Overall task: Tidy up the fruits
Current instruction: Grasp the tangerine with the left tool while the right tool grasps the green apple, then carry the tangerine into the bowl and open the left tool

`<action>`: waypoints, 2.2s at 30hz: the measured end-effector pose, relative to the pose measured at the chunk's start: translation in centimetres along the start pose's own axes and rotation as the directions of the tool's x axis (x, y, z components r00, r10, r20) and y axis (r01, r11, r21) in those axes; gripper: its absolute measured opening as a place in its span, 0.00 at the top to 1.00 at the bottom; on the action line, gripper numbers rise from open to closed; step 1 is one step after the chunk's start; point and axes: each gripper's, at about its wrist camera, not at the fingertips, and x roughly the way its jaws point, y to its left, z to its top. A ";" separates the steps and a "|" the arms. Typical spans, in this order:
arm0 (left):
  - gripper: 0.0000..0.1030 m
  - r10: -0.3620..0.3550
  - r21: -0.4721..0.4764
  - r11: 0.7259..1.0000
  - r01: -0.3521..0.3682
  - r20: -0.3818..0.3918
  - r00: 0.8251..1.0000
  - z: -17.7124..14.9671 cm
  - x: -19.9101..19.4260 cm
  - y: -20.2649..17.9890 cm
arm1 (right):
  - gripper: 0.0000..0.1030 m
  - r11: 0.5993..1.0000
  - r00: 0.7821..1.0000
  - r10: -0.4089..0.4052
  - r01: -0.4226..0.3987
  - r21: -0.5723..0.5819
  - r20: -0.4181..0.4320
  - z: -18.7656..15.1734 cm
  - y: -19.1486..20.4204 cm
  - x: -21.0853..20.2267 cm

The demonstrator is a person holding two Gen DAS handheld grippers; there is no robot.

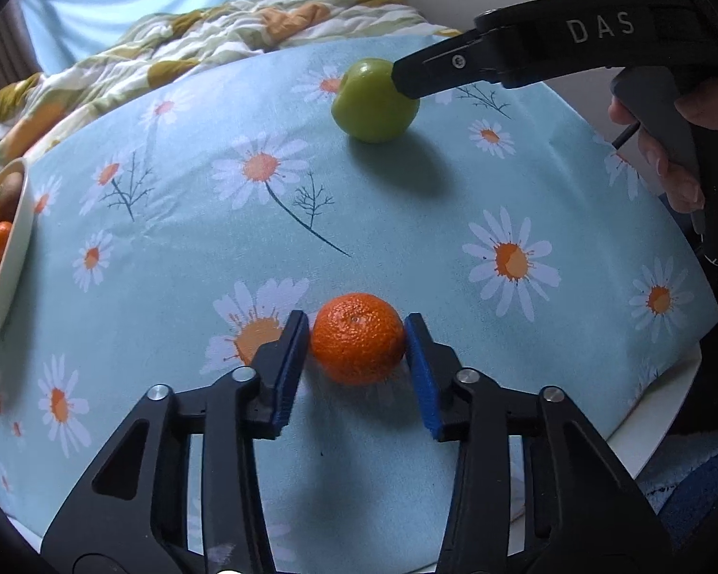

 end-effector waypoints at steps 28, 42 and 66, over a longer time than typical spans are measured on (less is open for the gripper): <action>0.59 0.059 -0.161 0.985 -0.056 0.010 0.998 0.7 0.2 3.3 | 0.35 0.993 0.998 0.059 -0.061 -0.102 -0.022 1.5 1.9 5.1; 0.59 0.080 -0.207 0.976 -0.066 0.062 0.995 0.2 -2.8 5.3 | 0.52 0.989 0.996 0.085 -0.086 -0.118 -0.011 1.9 4.0 2.8; 0.59 0.144 -0.216 0.971 -0.104 0.177 0.974 -0.5 -13.2 18.5 | 0.52 0.994 0.992 0.107 -0.106 -0.020 0.070 7.7 16.6 -2.6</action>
